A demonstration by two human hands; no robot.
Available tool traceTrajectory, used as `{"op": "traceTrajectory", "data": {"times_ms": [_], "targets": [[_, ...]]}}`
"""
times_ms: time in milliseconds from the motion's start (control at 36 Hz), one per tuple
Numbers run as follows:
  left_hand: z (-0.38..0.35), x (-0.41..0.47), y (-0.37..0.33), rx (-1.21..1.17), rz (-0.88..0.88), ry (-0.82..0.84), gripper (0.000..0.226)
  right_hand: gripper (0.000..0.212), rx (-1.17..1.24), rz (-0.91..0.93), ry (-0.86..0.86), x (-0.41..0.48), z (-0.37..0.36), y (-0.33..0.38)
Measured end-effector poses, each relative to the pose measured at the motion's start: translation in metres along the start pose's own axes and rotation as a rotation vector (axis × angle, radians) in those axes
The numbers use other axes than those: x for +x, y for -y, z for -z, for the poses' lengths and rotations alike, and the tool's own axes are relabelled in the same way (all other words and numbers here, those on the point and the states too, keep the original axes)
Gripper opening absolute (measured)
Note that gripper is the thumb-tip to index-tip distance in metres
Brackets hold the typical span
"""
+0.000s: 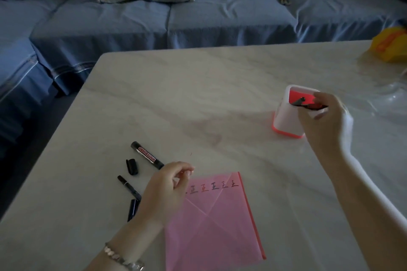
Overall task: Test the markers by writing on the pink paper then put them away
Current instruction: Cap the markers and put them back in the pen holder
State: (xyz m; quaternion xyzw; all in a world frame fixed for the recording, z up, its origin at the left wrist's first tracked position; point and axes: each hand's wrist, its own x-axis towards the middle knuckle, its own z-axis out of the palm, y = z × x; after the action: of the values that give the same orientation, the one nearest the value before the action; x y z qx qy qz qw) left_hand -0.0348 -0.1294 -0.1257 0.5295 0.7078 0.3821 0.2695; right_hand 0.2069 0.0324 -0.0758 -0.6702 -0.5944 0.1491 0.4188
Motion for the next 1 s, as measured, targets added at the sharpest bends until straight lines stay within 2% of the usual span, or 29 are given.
{"op": "traceTrajectory", "data": {"times_ms": [83,139,194,306,361,417,556,722,861,1000], "targets": [[0.011,-0.001,0.011,0.079,0.012,-0.04,0.022,0.031,0.026,0.125,-0.01,-0.034,0.001,0.007],[0.021,-0.002,0.021,0.134,0.049,-0.074,0.019,0.027,0.074,0.217,0.056,-0.061,-0.007,0.013],[0.031,-0.002,0.032,0.17,0.084,-0.114,0.018,0.02,0.086,0.28,0.221,-0.086,-0.022,0.02],[0.05,-0.003,0.05,0.205,0.131,-0.183,0.017,0.013,0.059,0.256,0.622,-0.126,-0.066,0.049],[0.058,-0.004,0.059,0.211,0.167,-0.208,0.019,0.019,0.038,0.249,0.79,-0.138,-0.093,0.067],[0.064,-0.004,0.064,0.213,0.189,-0.22,0.02,0.027,0.003,0.264,0.882,-0.146,-0.121,0.088],[0.079,-0.006,0.07,0.218,0.19,-0.207,0.02,0.031,-0.241,0.382,0.913,-0.154,-0.178,0.127],[0.084,0.001,0.072,0.284,0.174,-0.224,0.021,0.019,-0.44,0.419,0.965,-0.154,-0.198,0.131],[0.077,0.021,0.075,0.386,0.186,-0.212,0.02,0.023,-0.293,0.307,1.009,-0.139,-0.173,0.117],[0.063,0.041,0.078,0.777,0.279,-0.021,0.035,0.021,-0.058,0.242,0.927,-0.125,-0.121,0.093]]}}
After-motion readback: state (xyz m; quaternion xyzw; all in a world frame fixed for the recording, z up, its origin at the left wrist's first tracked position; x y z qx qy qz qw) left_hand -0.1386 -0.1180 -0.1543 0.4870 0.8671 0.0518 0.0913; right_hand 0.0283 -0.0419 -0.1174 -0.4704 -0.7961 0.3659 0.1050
